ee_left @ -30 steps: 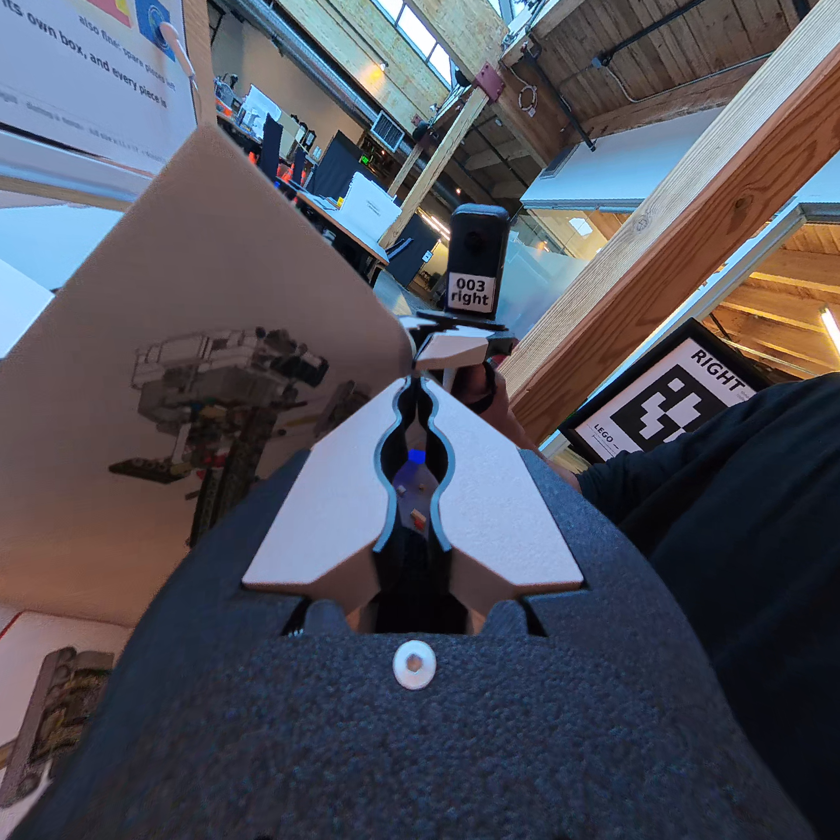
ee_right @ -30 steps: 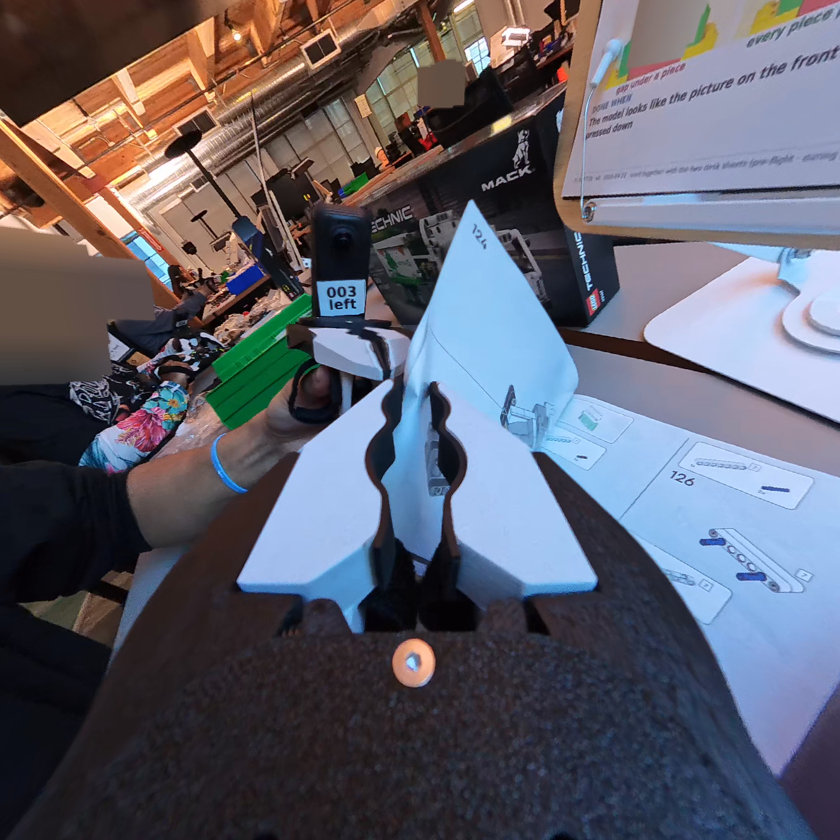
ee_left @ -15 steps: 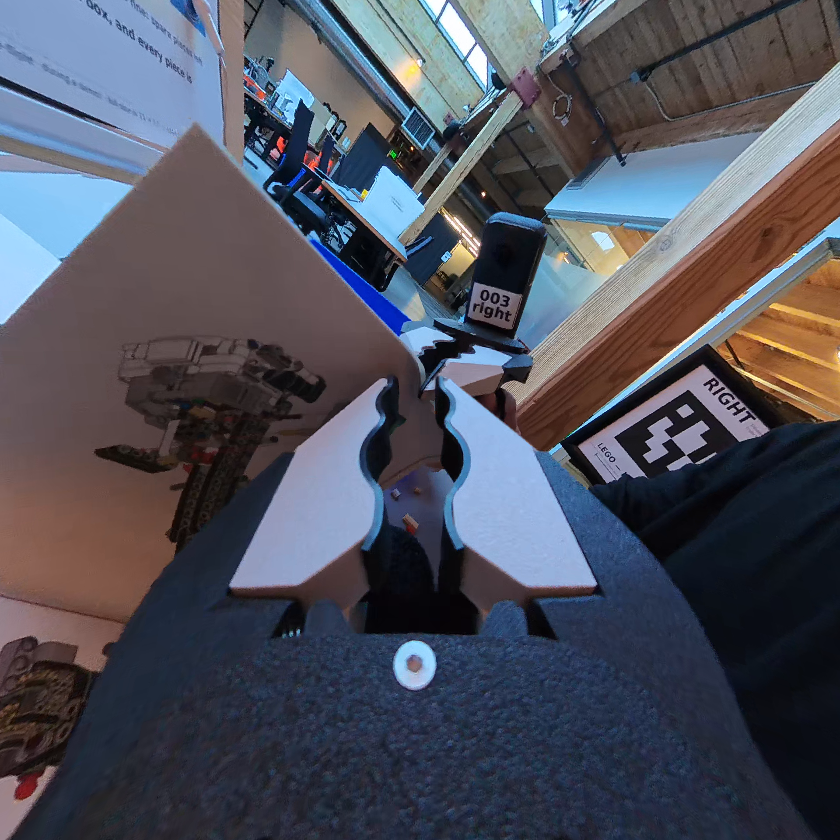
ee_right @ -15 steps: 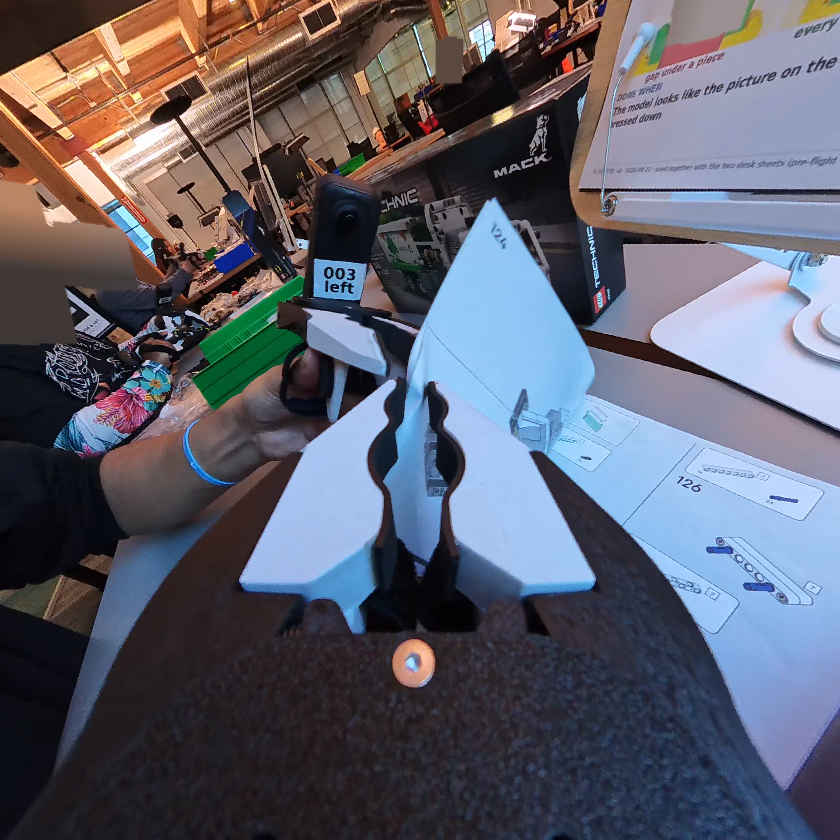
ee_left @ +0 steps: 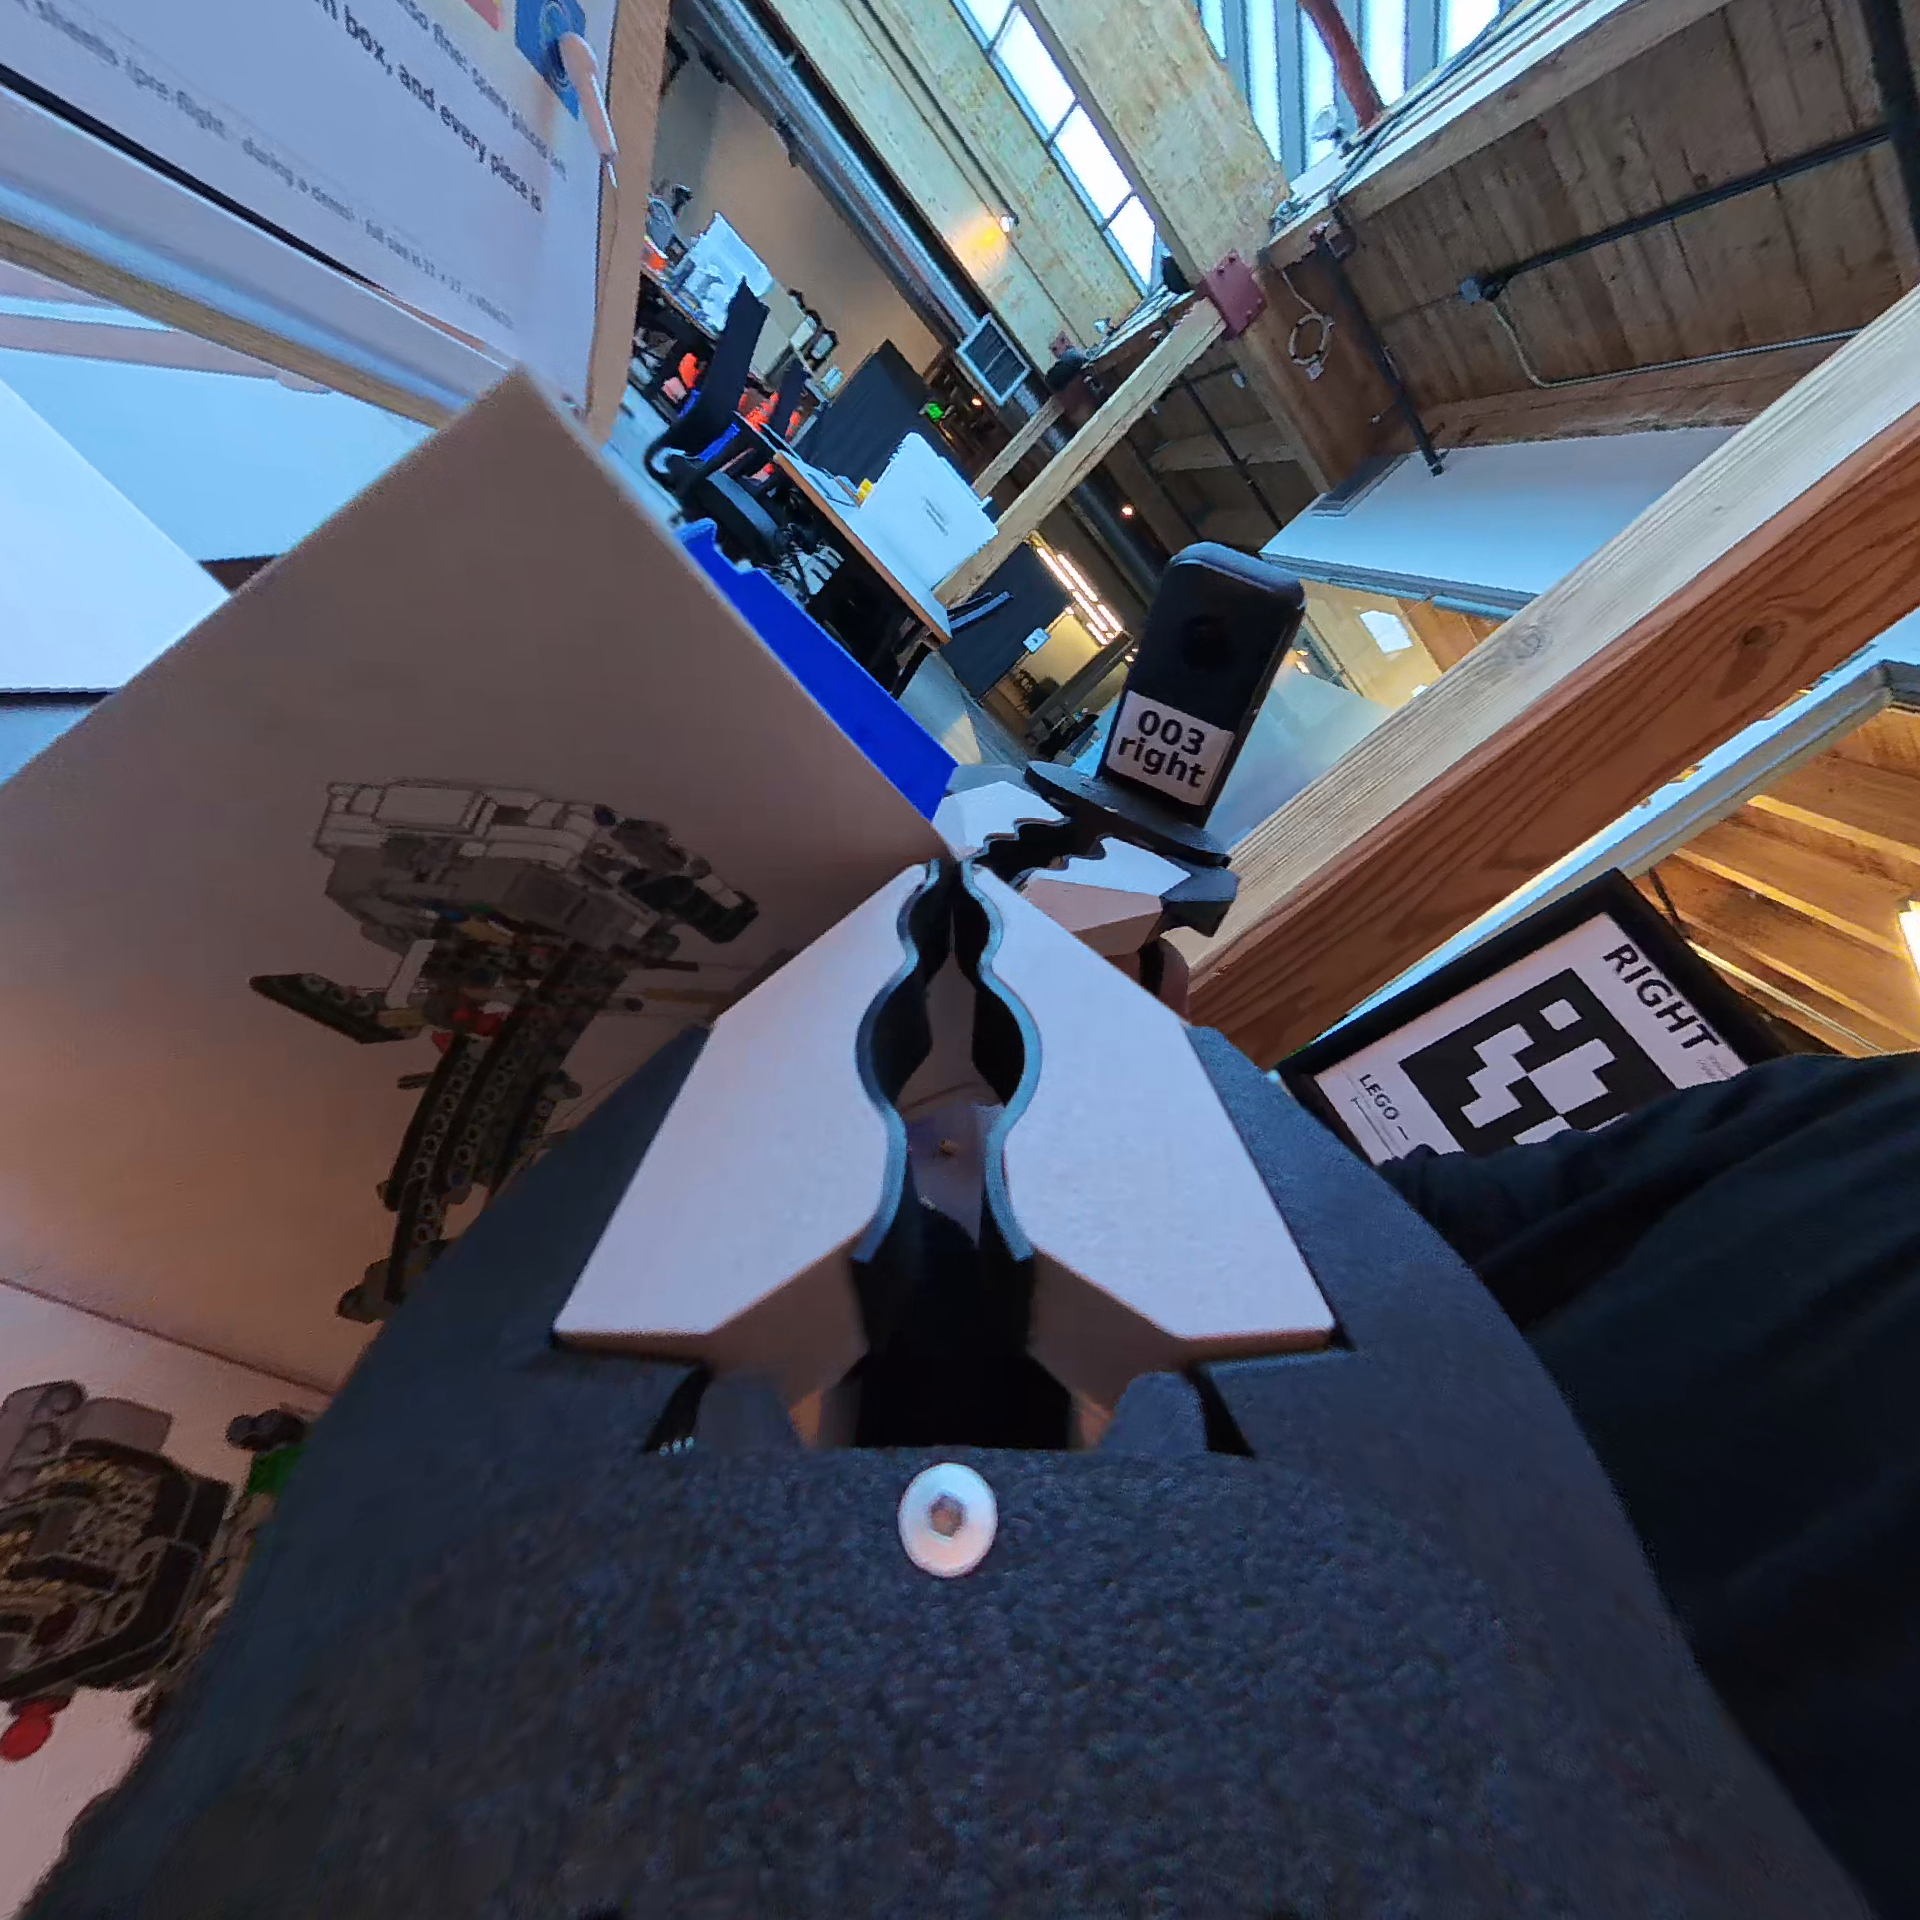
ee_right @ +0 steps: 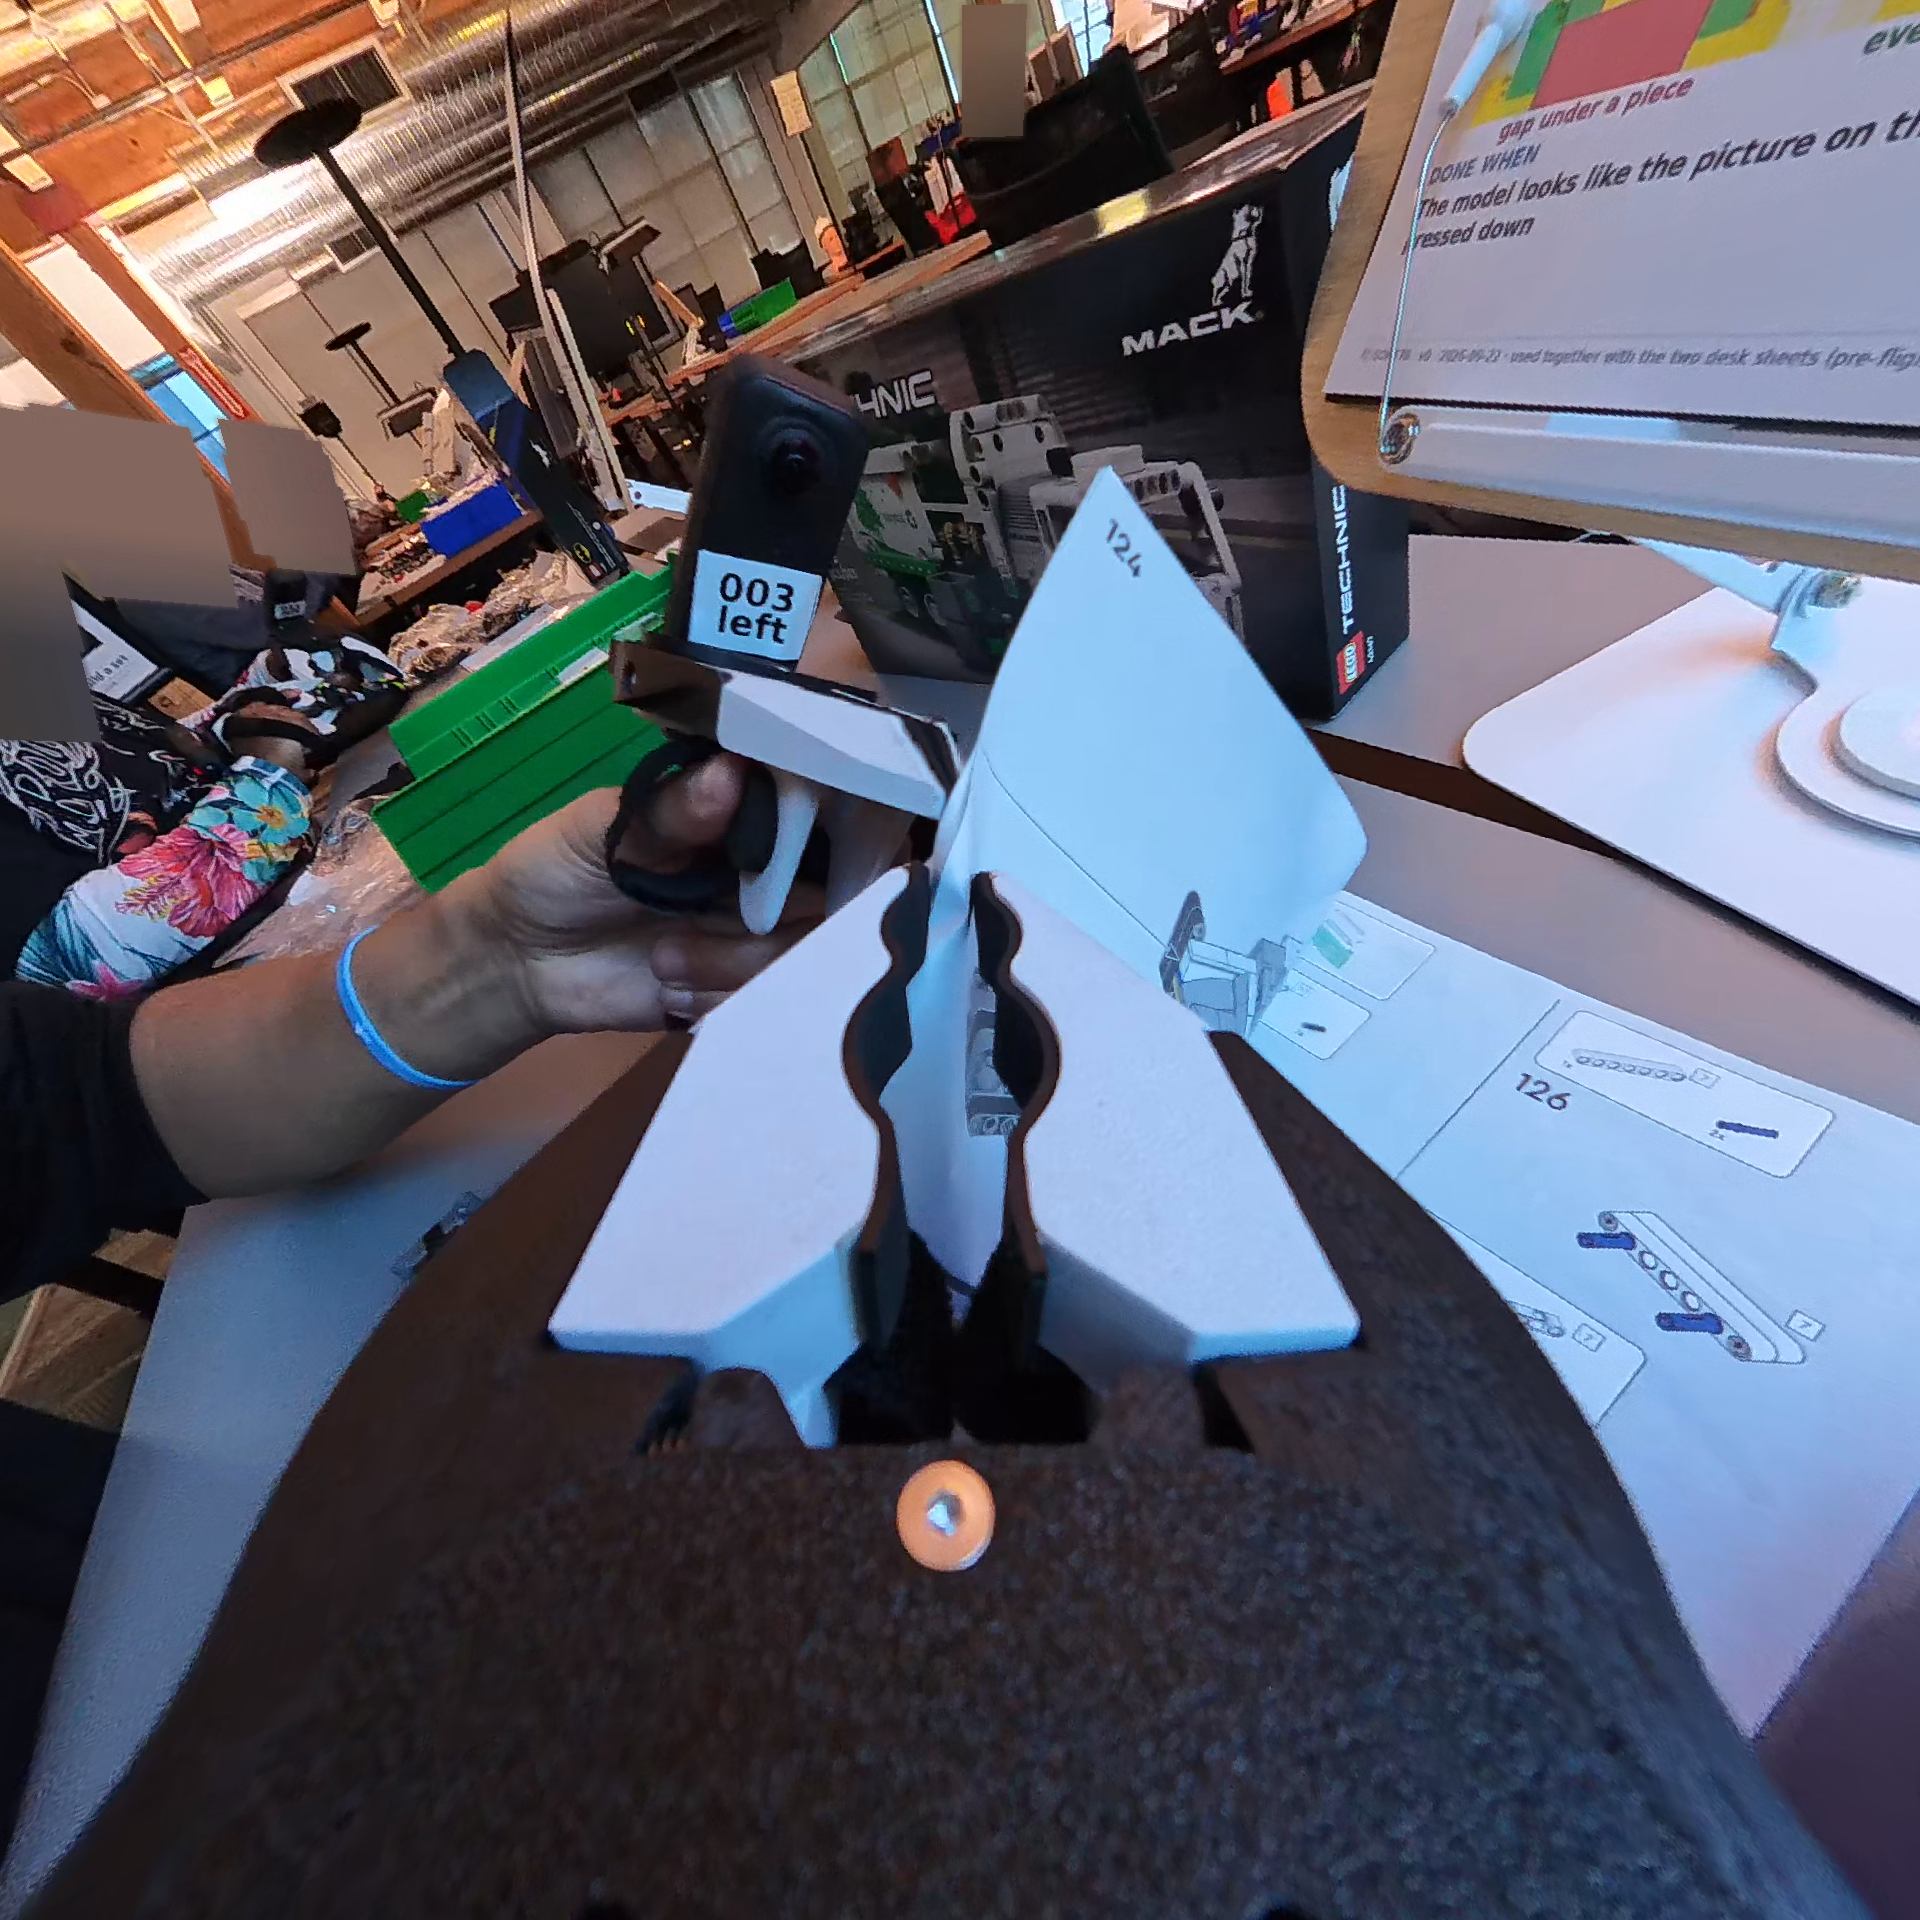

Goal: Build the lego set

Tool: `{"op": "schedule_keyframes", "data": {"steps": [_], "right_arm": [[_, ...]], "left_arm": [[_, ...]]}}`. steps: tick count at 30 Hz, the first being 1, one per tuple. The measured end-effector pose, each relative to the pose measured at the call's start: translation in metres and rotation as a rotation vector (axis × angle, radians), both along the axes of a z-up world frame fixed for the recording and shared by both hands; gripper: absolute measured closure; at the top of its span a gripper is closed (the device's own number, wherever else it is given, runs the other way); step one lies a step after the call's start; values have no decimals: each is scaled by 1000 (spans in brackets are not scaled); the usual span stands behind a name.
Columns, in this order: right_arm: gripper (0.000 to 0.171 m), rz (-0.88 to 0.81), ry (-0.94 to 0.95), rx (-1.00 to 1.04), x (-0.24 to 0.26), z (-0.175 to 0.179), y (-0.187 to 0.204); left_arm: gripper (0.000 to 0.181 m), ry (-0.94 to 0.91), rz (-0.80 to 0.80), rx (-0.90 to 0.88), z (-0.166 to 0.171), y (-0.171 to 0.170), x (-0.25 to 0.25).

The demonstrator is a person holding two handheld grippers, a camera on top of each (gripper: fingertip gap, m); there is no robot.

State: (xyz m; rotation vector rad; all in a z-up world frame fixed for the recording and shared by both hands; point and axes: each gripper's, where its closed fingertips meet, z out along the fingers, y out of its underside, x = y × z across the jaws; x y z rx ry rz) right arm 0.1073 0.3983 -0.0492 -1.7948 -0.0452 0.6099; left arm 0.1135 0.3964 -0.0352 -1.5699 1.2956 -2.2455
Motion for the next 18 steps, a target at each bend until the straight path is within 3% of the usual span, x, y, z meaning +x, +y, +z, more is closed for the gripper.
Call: {"op": "schedule_keyframes", "data": {"steps": [14,18], "right_arm": [[159,-7,41,22,6,7,-3],[143,-92,-2,3,19,10,-2]], "left_arm": [[181,4,9,86,1,2,-6],[181,22,20,88,-3,9,-10]]}}
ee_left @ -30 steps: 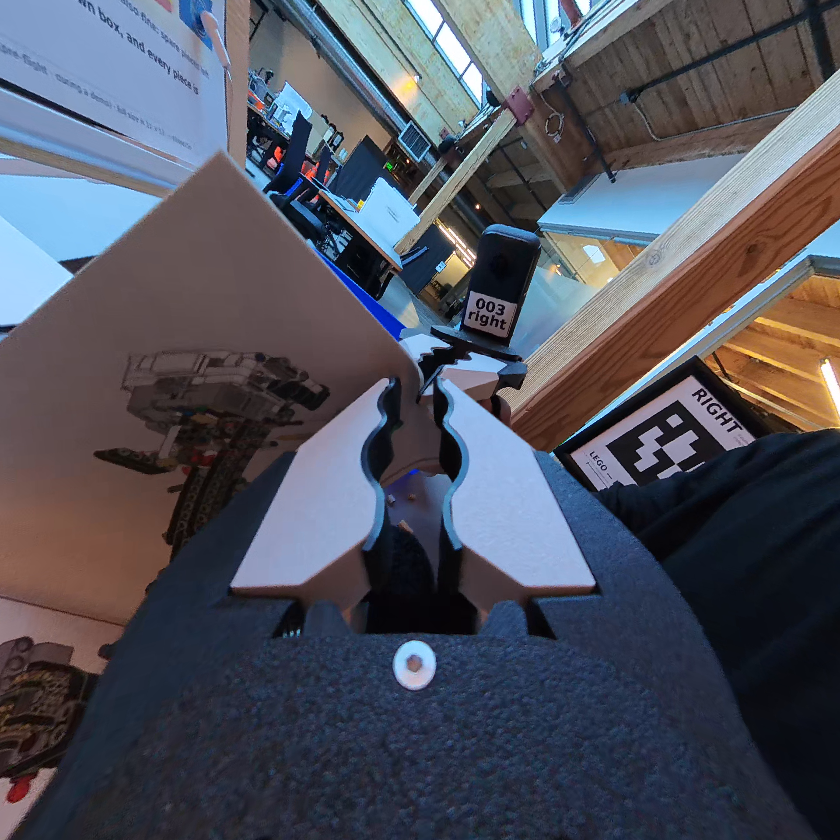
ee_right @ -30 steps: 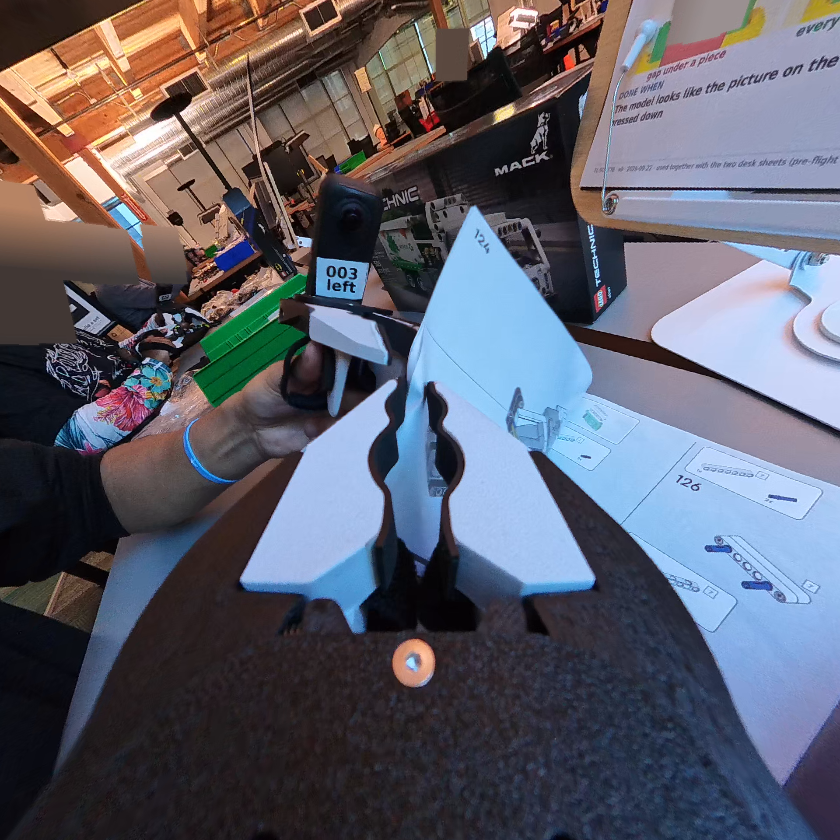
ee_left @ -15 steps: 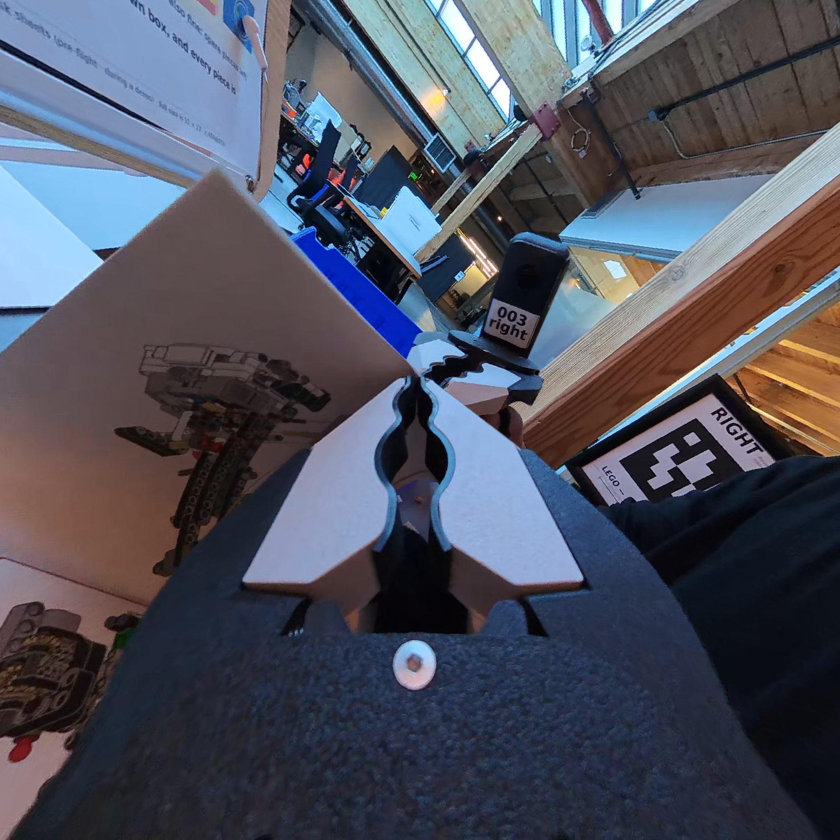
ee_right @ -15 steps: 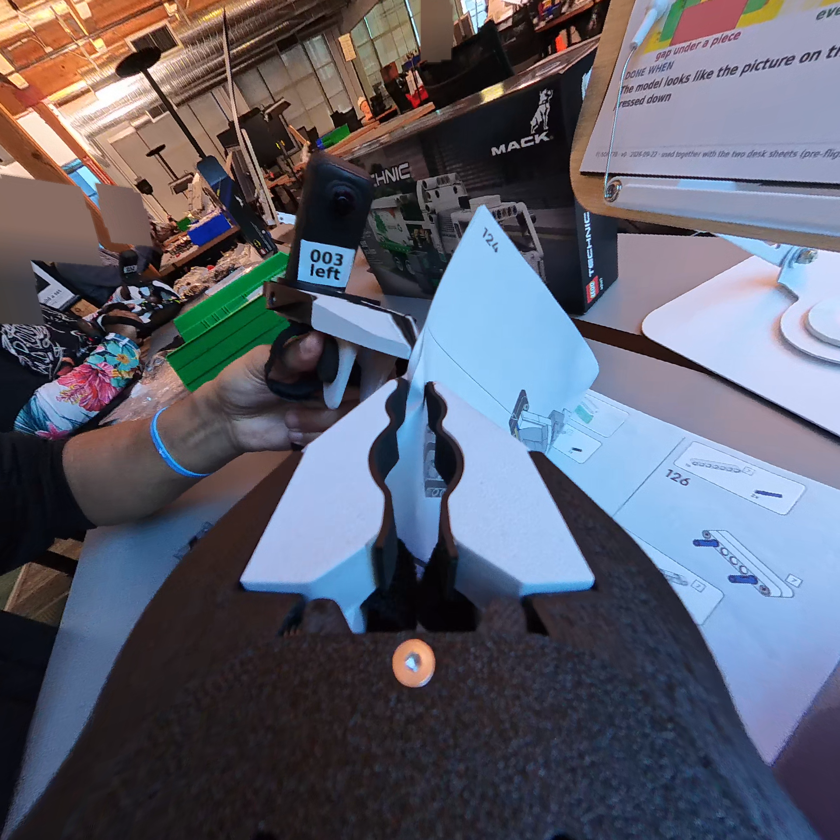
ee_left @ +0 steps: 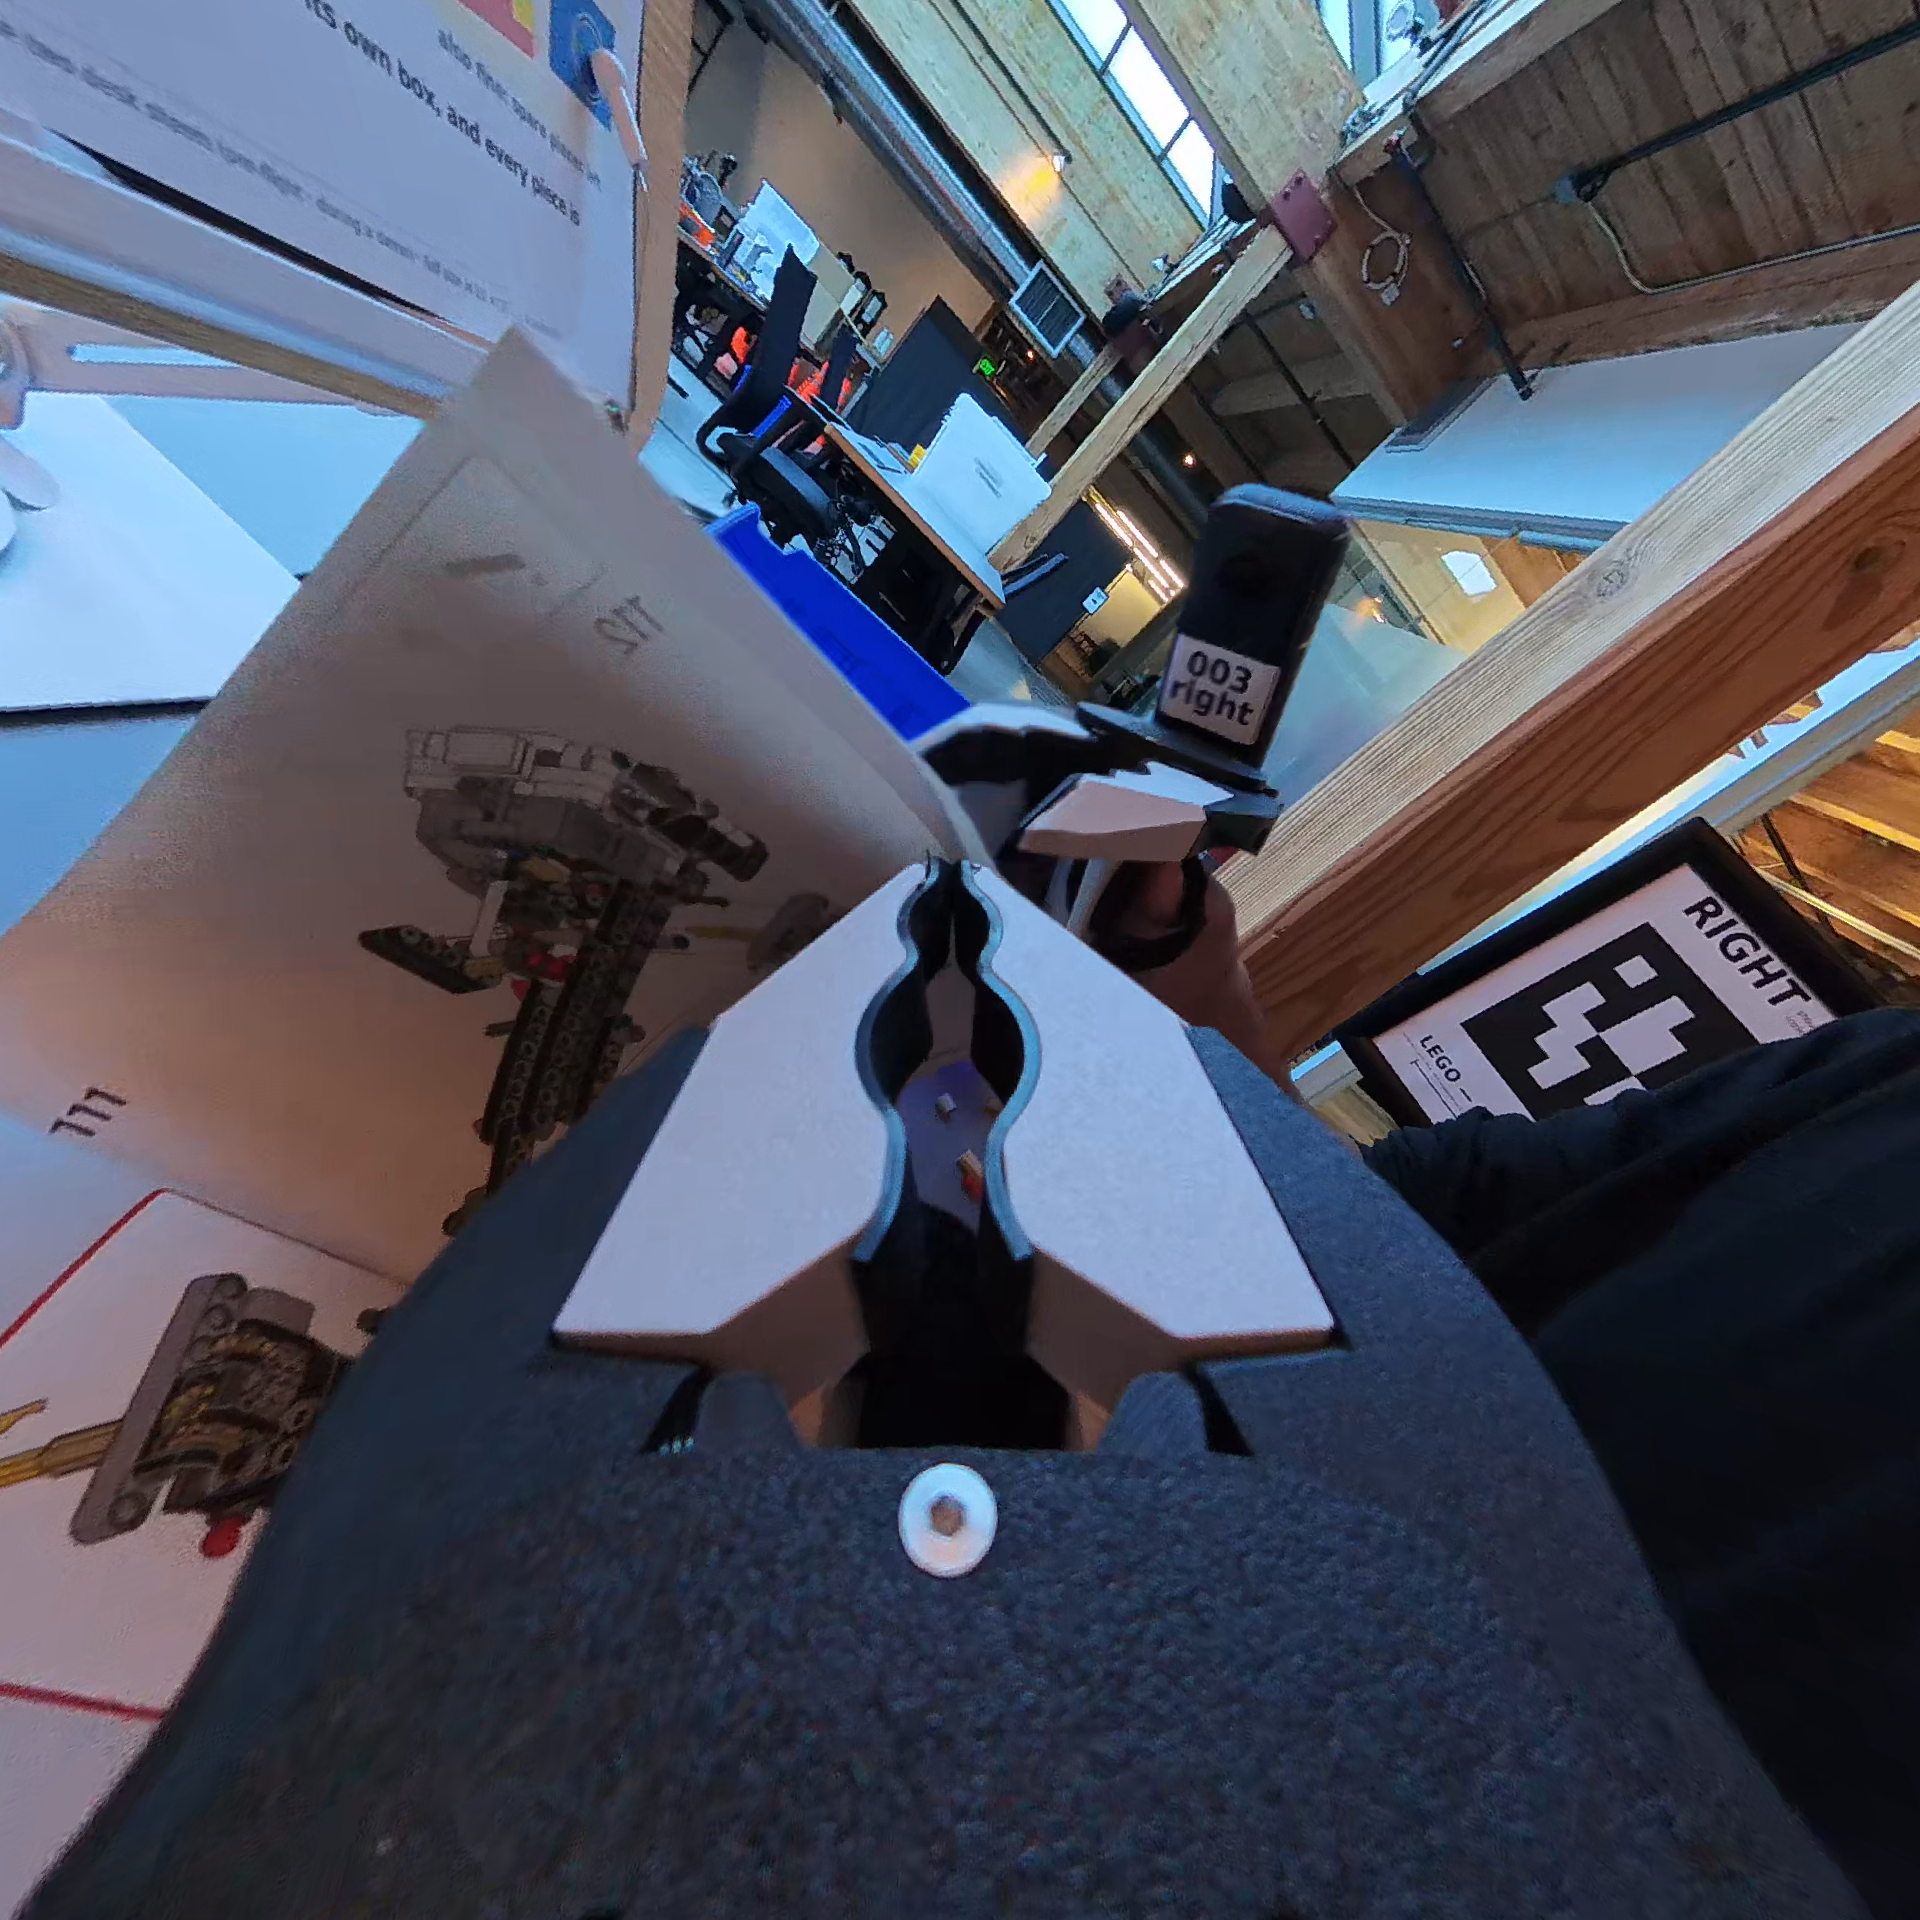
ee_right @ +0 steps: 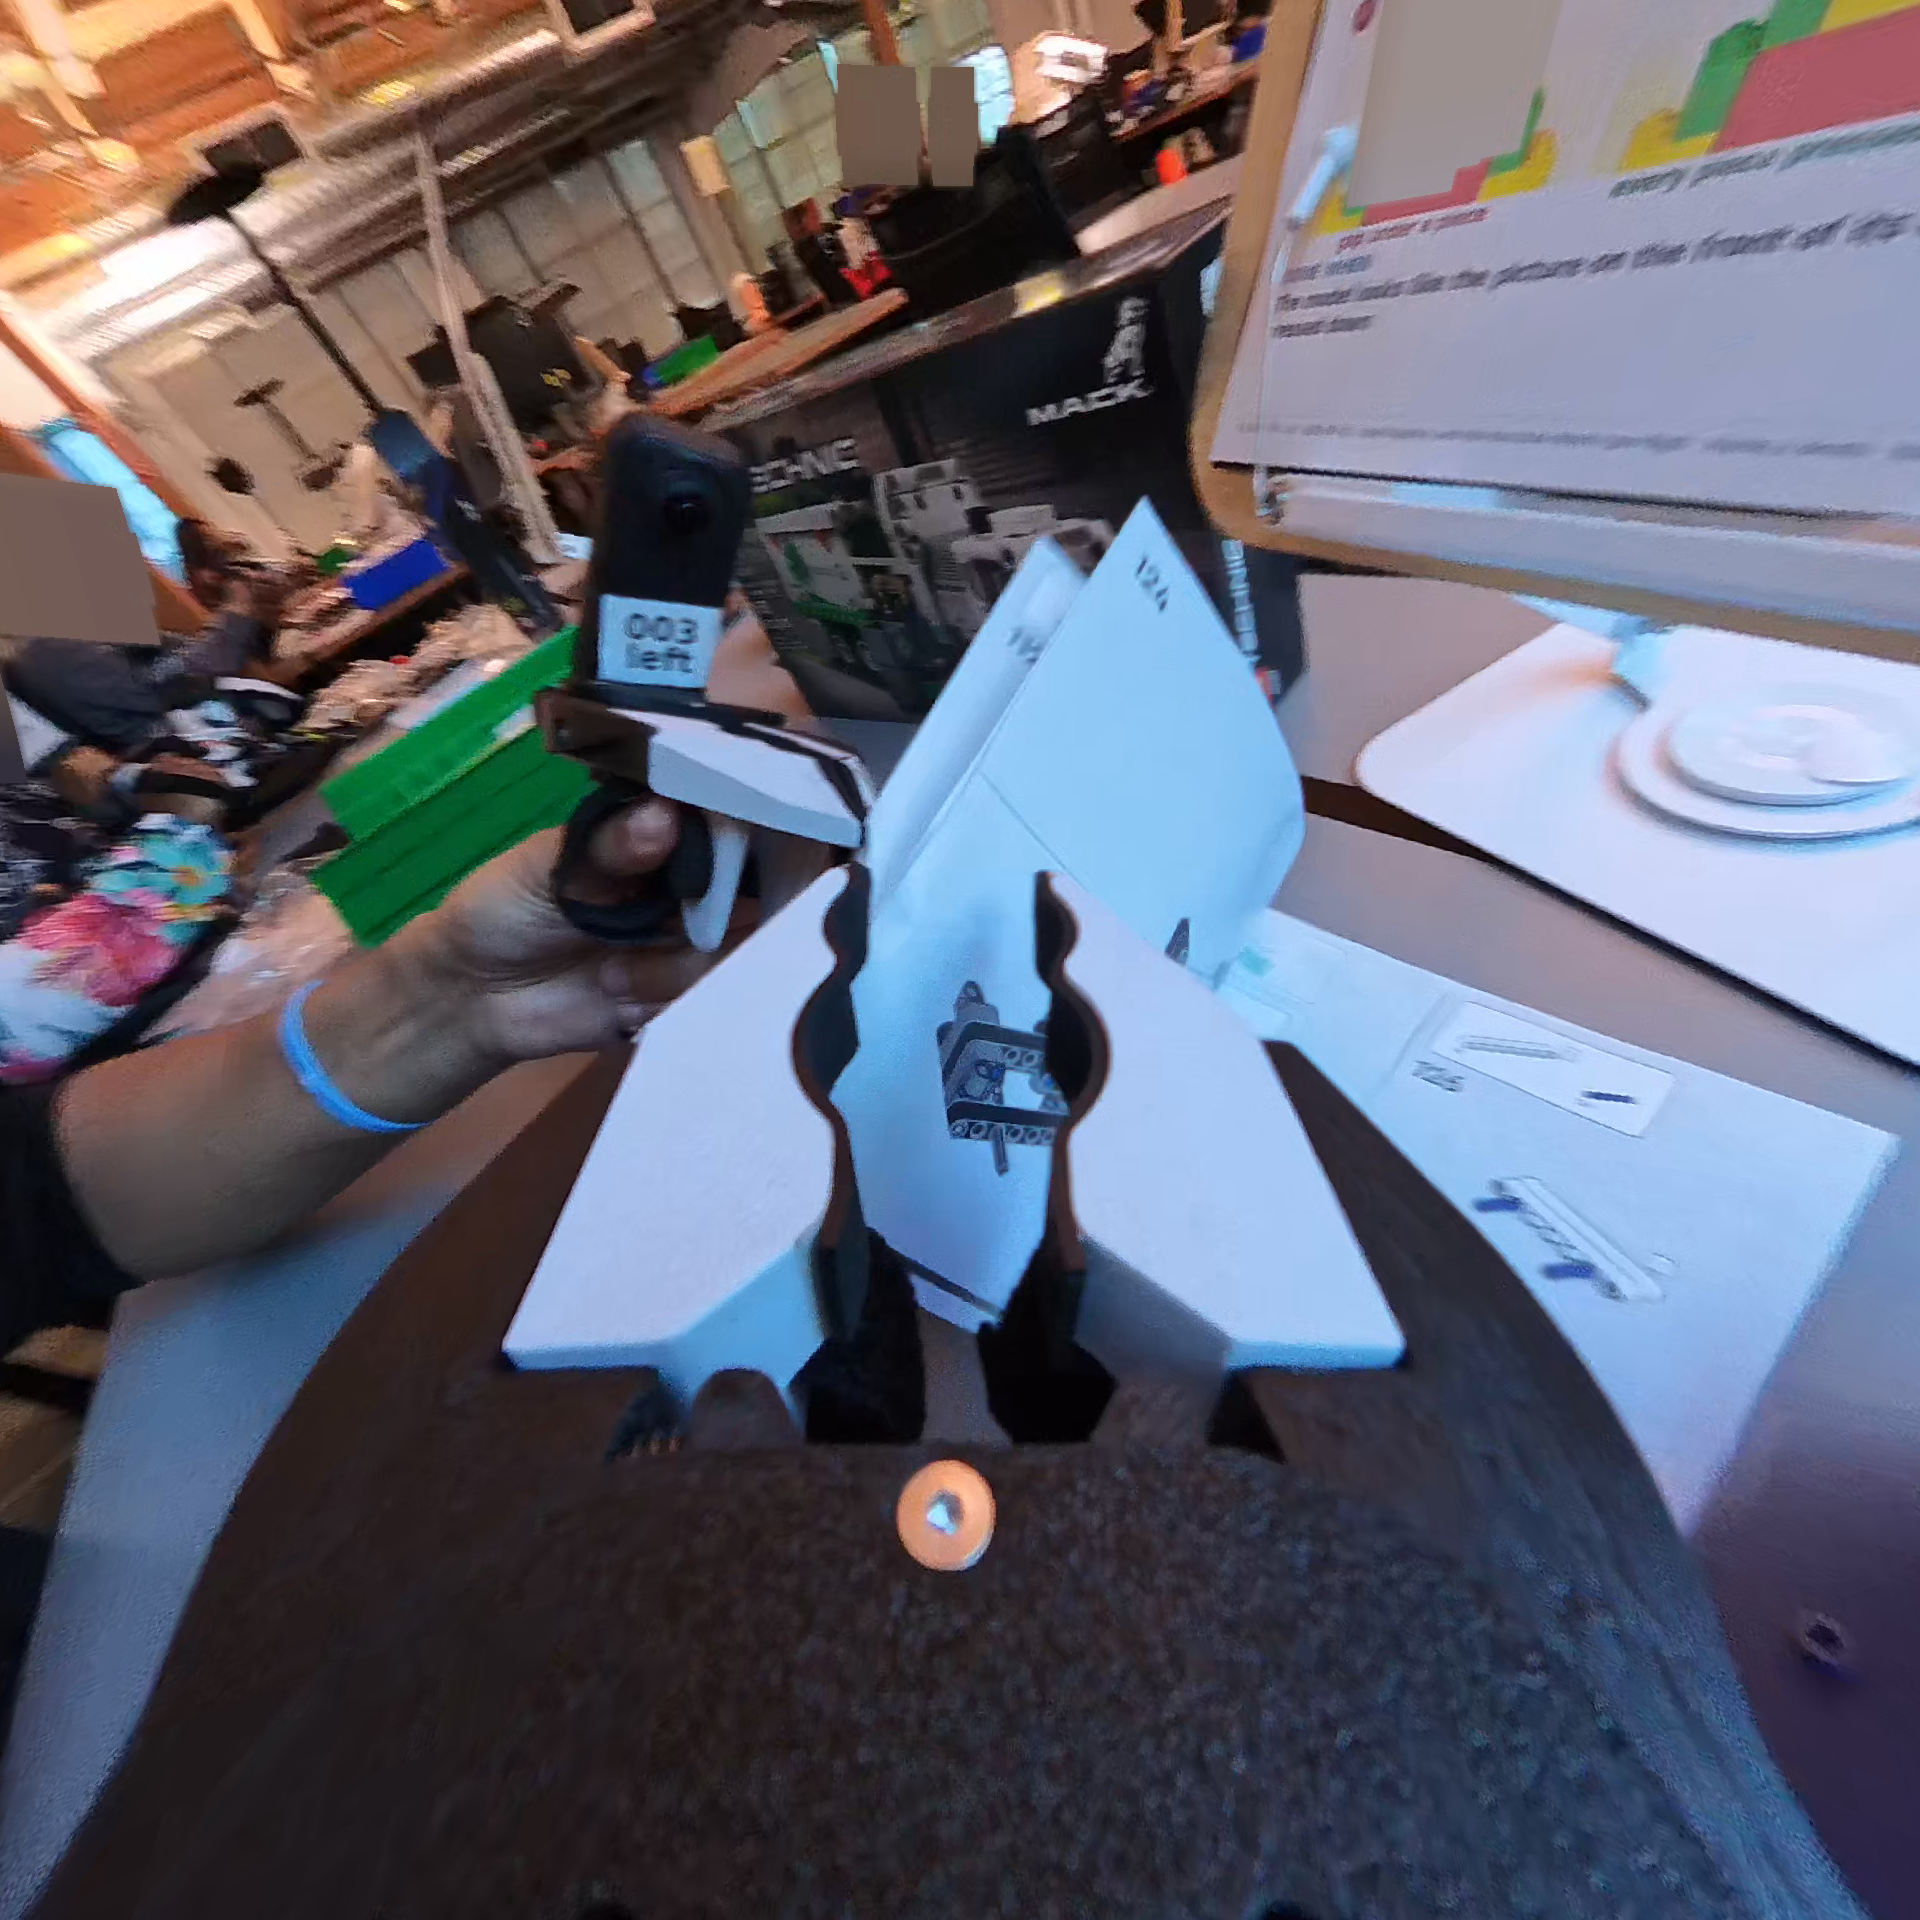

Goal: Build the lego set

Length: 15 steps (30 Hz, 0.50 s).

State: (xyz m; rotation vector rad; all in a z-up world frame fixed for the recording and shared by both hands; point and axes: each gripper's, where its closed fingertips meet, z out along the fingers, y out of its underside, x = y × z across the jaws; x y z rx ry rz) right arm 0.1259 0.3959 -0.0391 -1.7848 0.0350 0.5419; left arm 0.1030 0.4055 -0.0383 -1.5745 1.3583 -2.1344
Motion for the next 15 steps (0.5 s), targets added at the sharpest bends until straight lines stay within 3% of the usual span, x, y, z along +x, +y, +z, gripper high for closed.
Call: {"op": "schedule_keyframes", "data": {"steps": [3,6,9,12,15], "right_arm": [[127,-113,-134,-5,14,11,-5],[129,-209,-289,16,25,36,-18],[140,-135,-347,20,5,47,-23],[143,41,-360,-159,-25,-6,-15],[149,76,-463,-328,-27,-69,-6]], "left_arm": [[181,15,9,16,-4,5,-7],[181,30,17,26,-7,11,-16],[181,58,25,39,-12,17,-27],[181,125,42,70,-26,27,-50],[181,218,96,85,-46,51,-86]]}}
